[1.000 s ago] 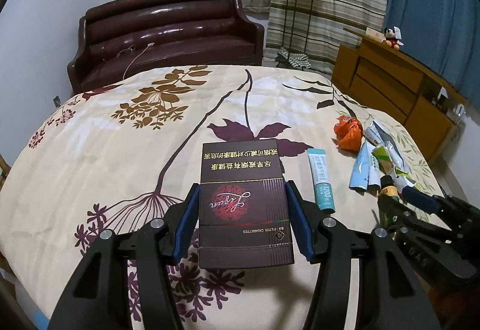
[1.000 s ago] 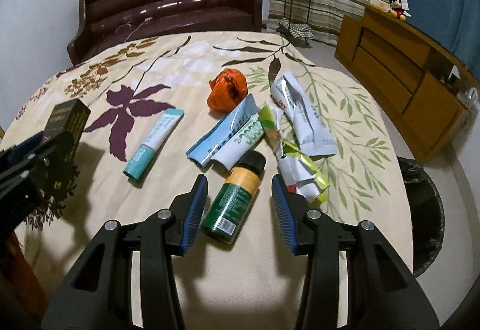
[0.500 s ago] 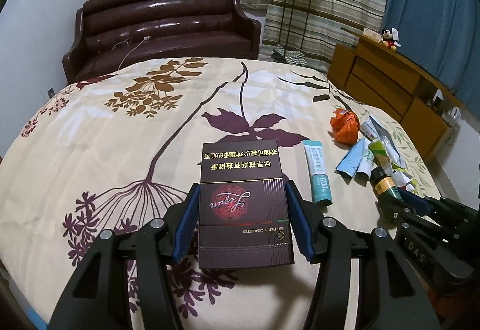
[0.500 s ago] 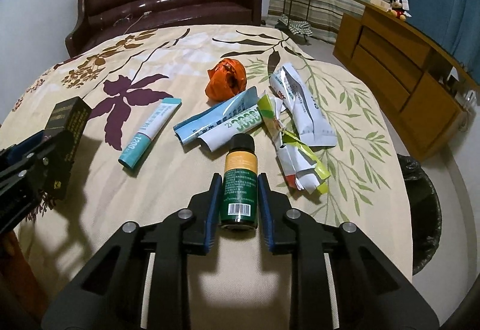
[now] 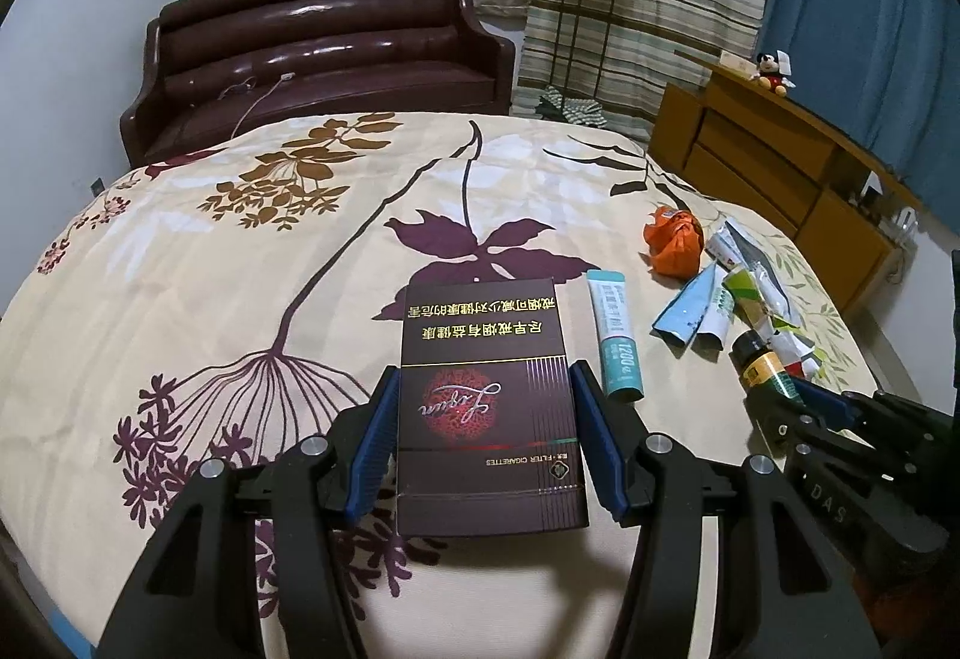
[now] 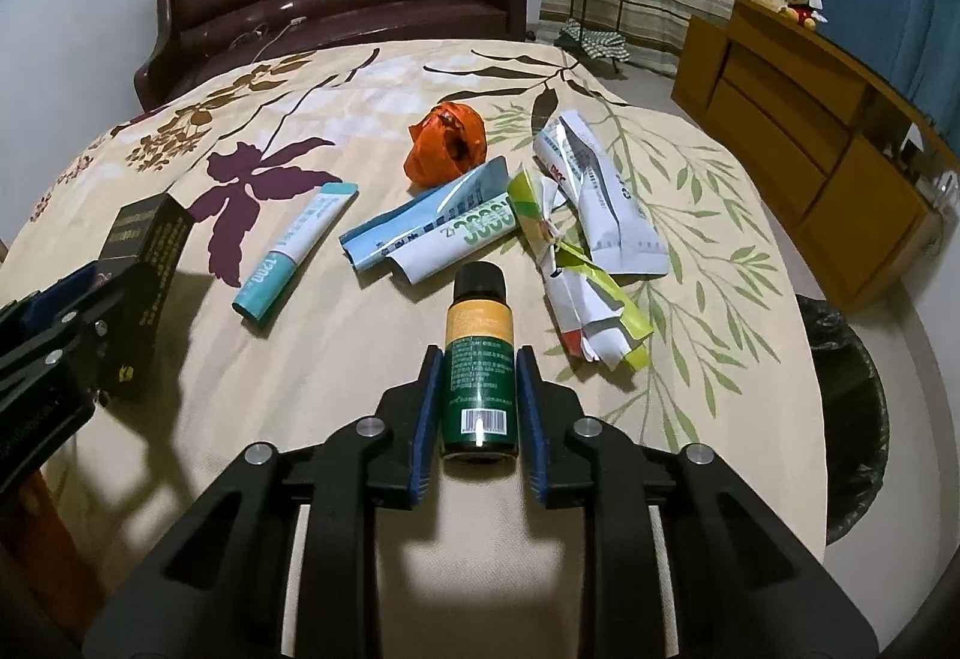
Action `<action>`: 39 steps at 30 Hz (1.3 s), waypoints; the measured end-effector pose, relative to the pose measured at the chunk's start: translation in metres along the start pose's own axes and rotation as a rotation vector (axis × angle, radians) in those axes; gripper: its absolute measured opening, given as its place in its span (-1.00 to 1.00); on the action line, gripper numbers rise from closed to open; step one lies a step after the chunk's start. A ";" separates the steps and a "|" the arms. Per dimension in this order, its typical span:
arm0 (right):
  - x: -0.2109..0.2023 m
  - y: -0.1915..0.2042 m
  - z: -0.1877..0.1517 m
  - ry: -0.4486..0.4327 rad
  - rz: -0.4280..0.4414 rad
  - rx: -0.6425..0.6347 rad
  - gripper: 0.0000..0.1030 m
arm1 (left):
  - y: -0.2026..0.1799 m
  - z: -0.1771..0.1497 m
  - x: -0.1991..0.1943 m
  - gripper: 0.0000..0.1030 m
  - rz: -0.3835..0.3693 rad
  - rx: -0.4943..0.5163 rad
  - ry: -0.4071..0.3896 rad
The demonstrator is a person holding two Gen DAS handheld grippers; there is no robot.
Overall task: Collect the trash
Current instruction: 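Grasp the green spray can with the right gripper while the left gripper grasps the dark cigarette box, then carry the can and box over the black bin and open both grippers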
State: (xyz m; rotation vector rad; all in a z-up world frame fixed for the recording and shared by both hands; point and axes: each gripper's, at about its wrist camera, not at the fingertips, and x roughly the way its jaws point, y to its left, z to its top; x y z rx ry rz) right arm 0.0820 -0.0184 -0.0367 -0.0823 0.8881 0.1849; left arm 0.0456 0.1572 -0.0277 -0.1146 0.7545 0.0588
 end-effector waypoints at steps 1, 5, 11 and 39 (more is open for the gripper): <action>0.001 0.000 0.000 0.000 0.001 0.000 -0.41 | 0.001 0.000 0.000 0.07 0.002 0.000 0.000; 0.004 0.002 0.004 0.005 0.003 -0.005 -0.40 | 0.002 0.001 0.002 0.07 0.010 -0.003 0.004; 0.006 0.002 0.004 -0.001 0.001 -0.015 -0.56 | 0.001 0.001 0.002 0.07 0.007 -0.004 0.006; -0.052 -0.166 -0.020 -0.164 -0.181 0.189 -0.56 | -0.176 0.009 0.003 0.07 -0.194 0.172 -0.052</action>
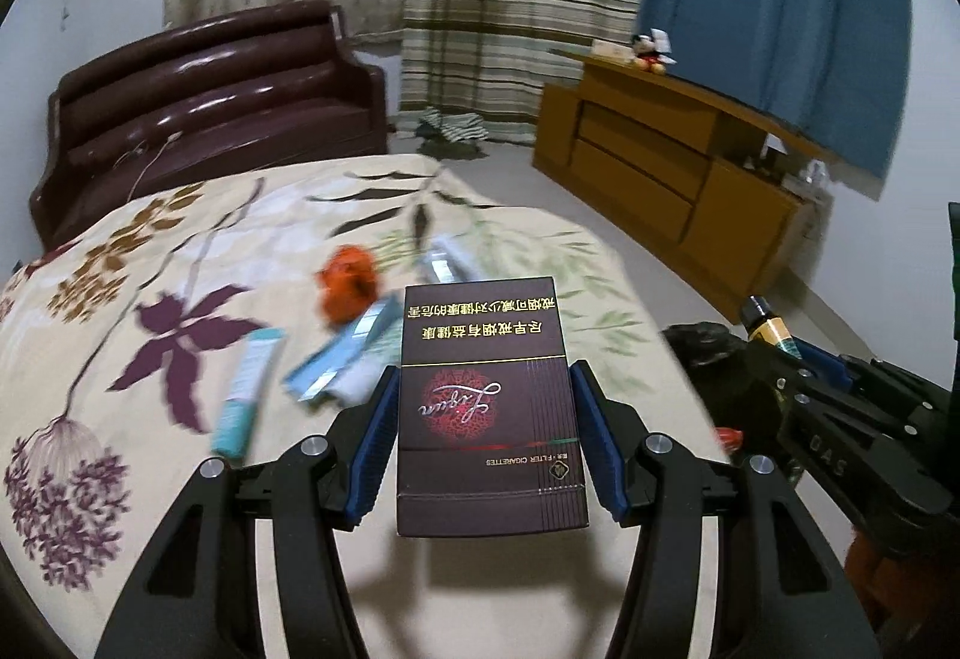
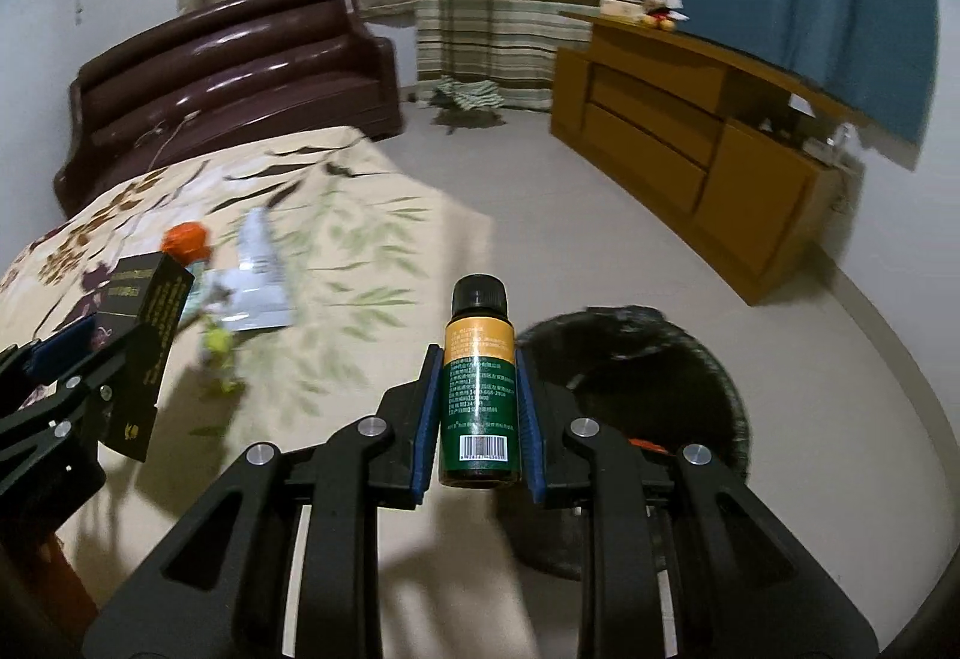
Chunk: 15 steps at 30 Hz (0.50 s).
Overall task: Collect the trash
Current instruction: 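Carry the can and box over the black bin and open both grippers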
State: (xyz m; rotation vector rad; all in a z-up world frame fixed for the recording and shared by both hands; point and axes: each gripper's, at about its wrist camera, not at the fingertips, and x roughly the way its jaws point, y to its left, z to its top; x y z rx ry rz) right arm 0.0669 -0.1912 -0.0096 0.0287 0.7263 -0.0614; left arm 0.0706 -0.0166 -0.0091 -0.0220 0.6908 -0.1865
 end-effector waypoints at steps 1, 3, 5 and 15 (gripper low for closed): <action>0.001 -0.009 0.000 -0.001 -0.007 0.008 -0.56 | -0.007 0.002 0.003 0.07 -0.006 0.007 0.001; 0.003 -0.023 -0.001 -0.002 -0.025 0.018 -0.56 | -0.022 0.004 0.009 0.07 -0.018 0.021 0.003; 0.005 -0.038 -0.003 -0.001 -0.037 0.030 -0.56 | -0.038 0.006 0.016 0.07 -0.027 0.041 0.007; 0.016 -0.095 -0.009 0.010 -0.065 0.090 -0.56 | -0.097 0.012 0.042 0.07 -0.057 0.111 0.028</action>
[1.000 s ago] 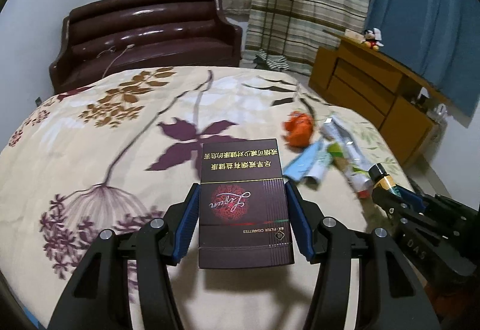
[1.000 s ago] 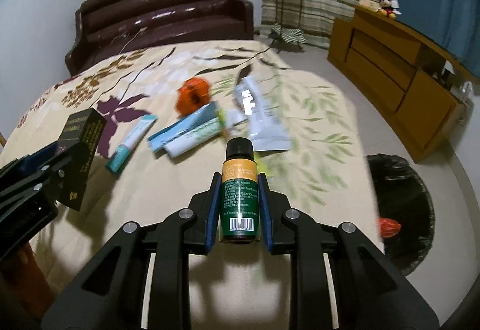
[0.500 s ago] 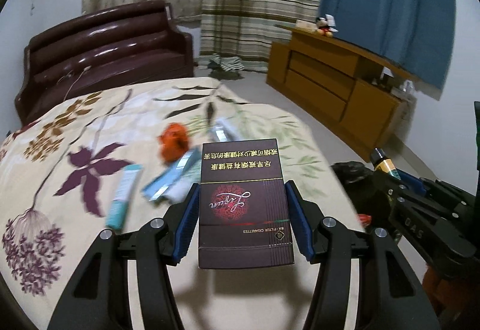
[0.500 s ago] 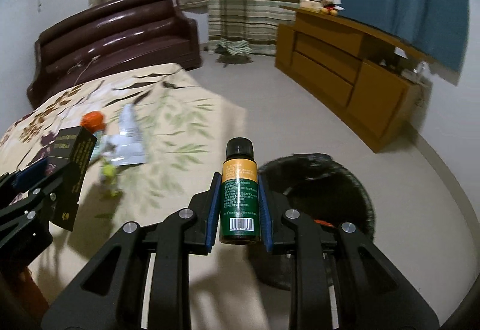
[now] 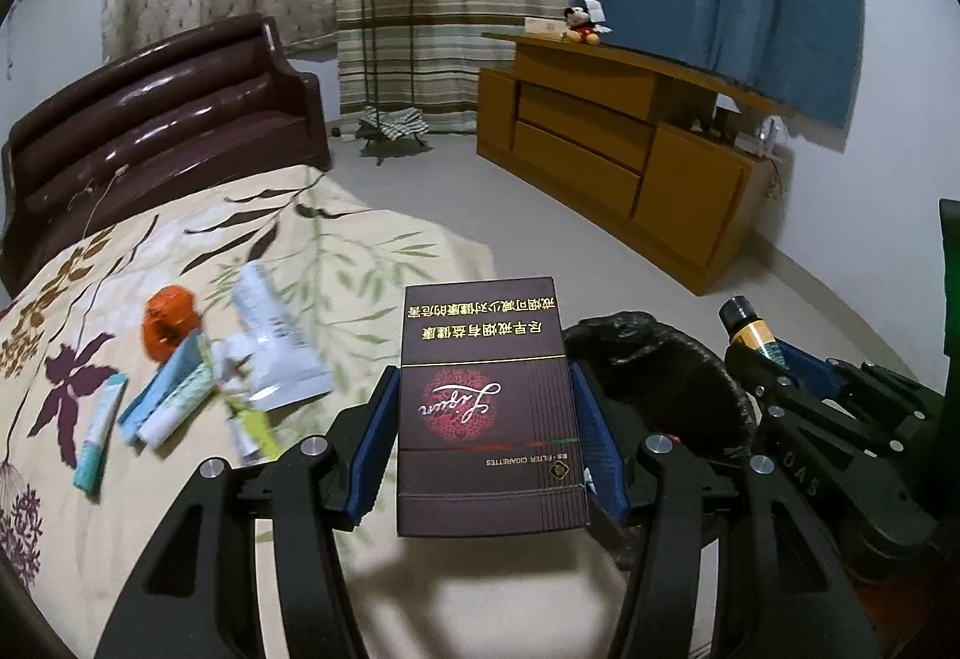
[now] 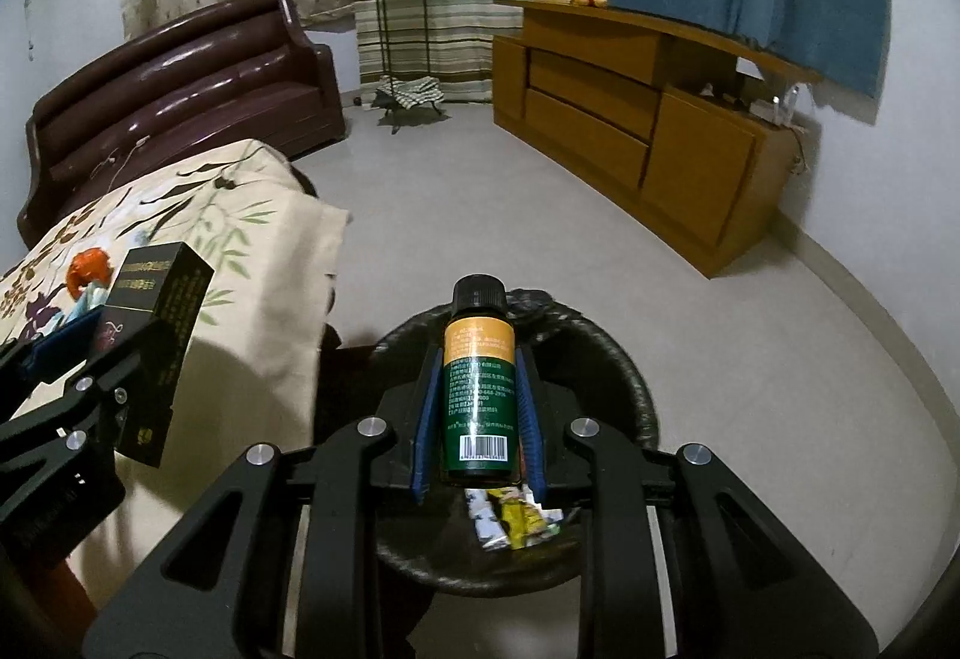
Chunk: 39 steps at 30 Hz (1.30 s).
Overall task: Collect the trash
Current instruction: 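Carry the can and box over the black bin and open both grippers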
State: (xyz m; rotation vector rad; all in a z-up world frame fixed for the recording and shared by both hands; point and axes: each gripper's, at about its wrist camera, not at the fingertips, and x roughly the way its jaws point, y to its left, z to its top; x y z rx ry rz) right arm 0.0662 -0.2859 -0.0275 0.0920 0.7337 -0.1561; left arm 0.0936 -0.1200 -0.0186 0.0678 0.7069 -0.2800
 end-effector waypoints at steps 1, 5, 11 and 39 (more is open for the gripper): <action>0.002 -0.005 0.000 0.000 -0.002 0.005 -0.56 | -0.004 0.001 0.002 0.07 -0.001 0.007 0.002; 0.006 -0.015 0.000 0.001 -0.009 0.022 -0.56 | -0.017 0.006 0.010 0.07 0.000 0.029 0.001; 0.015 -0.027 0.002 0.006 -0.014 0.037 -0.56 | -0.033 0.013 0.023 0.07 0.001 0.050 0.013; 0.029 -0.043 0.007 0.010 -0.010 0.095 -0.30 | -0.038 0.017 0.033 0.34 0.012 0.056 0.029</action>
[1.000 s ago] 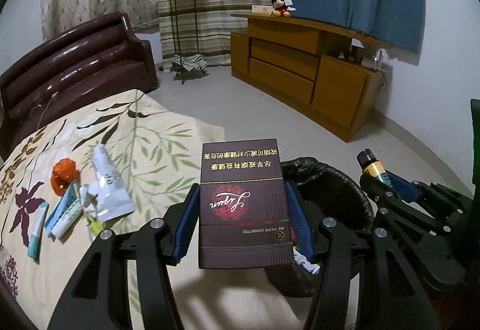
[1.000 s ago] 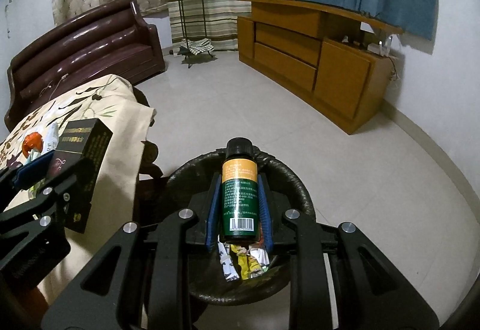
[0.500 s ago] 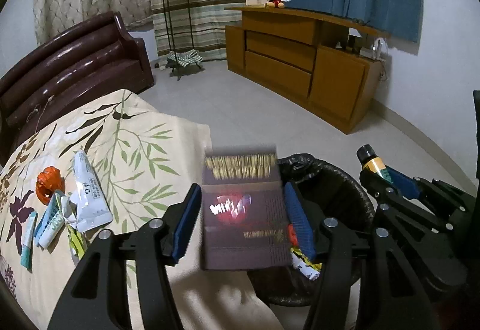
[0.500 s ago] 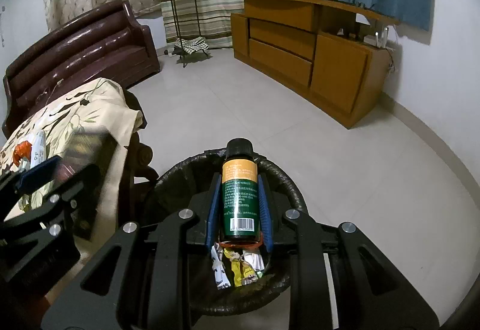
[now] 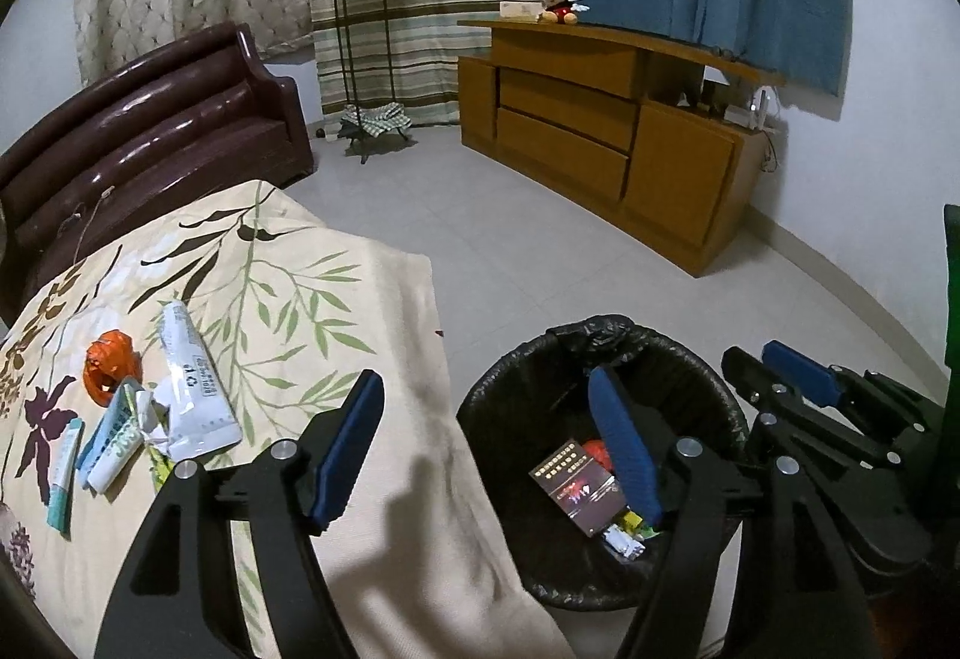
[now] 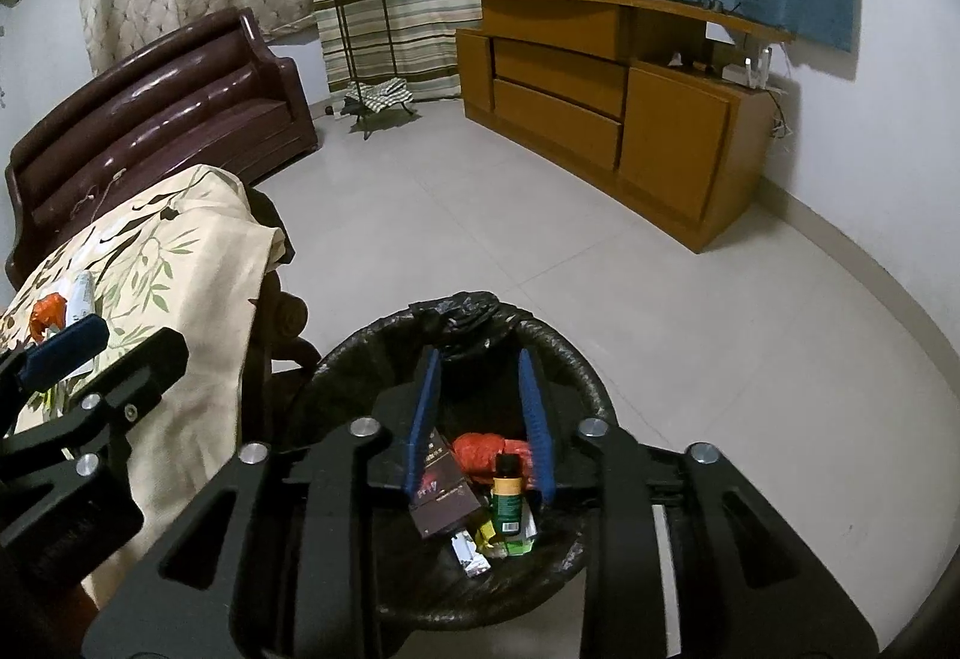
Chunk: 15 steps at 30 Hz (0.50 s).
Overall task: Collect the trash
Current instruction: 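Carry the can and box over the black bin and open both grippers, then move both grippers back over the bed toward the tubes and packets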
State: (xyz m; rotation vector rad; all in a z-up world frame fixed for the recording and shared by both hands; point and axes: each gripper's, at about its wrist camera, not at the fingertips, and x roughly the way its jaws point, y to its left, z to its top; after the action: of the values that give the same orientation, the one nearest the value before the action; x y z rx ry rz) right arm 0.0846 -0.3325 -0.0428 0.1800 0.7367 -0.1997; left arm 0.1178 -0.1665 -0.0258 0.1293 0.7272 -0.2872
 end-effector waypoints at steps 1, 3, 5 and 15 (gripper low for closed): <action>-0.001 0.001 0.000 -0.004 0.002 0.001 -0.28 | 0.002 -0.001 -0.002 0.34 0.002 -0.002 -0.001; -0.003 0.006 -0.001 -0.003 0.009 -0.002 -0.28 | 0.007 -0.001 -0.006 0.34 0.005 -0.008 -0.003; -0.005 0.011 -0.003 -0.002 0.018 -0.006 -0.27 | 0.014 -0.003 -0.011 0.34 0.015 -0.011 -0.008; -0.013 0.063 -0.007 0.013 0.103 -0.064 -0.23 | 0.072 -0.018 -0.037 0.34 0.102 -0.068 -0.009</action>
State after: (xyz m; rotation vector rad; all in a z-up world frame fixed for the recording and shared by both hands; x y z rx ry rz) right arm 0.0858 -0.2683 -0.0330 0.1580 0.7443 -0.0764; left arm 0.1021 -0.0859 -0.0130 0.1006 0.7180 -0.1652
